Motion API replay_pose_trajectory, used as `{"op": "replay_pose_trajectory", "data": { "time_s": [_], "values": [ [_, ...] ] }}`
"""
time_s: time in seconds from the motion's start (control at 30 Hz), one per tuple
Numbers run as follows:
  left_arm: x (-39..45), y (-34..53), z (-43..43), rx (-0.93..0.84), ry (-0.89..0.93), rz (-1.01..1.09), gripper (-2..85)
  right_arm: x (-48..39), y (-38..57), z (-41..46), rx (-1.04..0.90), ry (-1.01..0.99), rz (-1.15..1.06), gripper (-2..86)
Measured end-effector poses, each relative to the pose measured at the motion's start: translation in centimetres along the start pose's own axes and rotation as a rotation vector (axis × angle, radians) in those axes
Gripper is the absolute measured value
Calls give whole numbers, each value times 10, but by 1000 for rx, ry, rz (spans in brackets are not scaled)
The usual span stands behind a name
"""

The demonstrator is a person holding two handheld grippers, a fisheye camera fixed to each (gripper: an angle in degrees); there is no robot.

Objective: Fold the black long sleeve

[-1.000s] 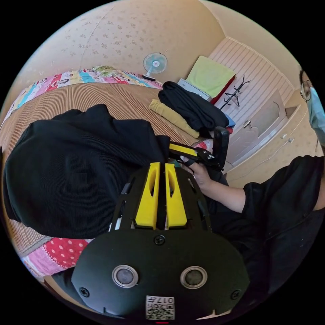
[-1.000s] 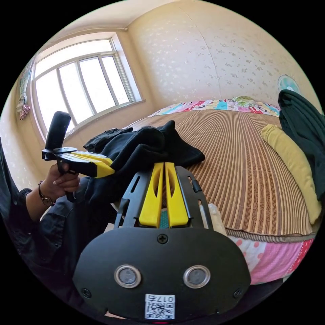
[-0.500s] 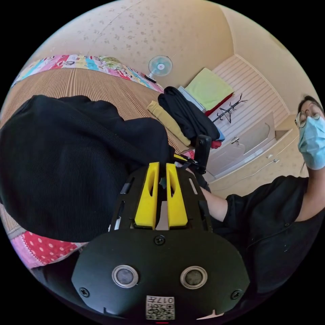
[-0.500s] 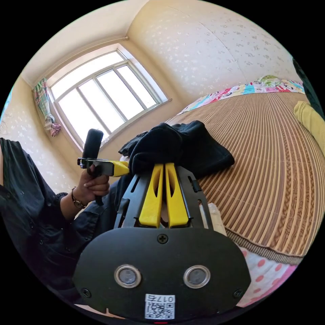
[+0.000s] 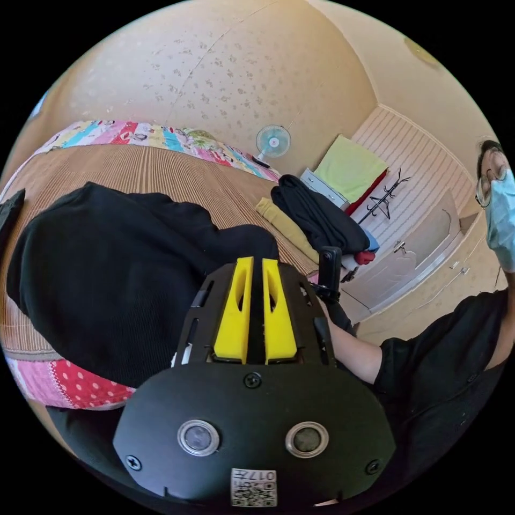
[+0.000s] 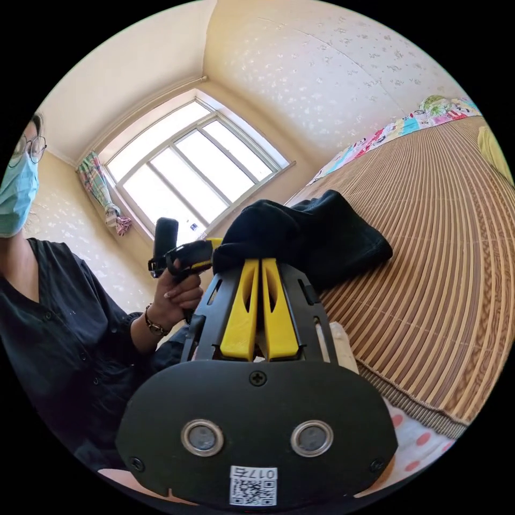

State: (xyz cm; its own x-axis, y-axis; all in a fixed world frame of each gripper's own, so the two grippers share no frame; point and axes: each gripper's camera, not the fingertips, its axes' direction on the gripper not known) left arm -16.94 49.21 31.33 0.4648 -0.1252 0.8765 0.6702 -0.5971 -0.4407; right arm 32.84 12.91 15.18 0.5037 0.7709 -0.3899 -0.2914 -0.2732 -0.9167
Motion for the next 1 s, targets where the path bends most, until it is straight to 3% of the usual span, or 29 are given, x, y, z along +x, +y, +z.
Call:
{"op": "replay_pose_trajectory", "data": {
  "time_s": [0.07,0.37,0.7,1.0],
  "values": [
    [-3,-3,20,-82,-90,-42,-1,11,-5,-11,12,-45,20,4],
    [27,-8,40,0,-311,-6,-10,44,-30,-36,9,-168,25,4],
    [16,-4,26,183,-181,-154,-10,76,-51,-48,-6,-213,81,3],
    [59,-17,61,91,-186,-31,-6,77,-65,-38,-63,-103,26,4]
  ]
}}
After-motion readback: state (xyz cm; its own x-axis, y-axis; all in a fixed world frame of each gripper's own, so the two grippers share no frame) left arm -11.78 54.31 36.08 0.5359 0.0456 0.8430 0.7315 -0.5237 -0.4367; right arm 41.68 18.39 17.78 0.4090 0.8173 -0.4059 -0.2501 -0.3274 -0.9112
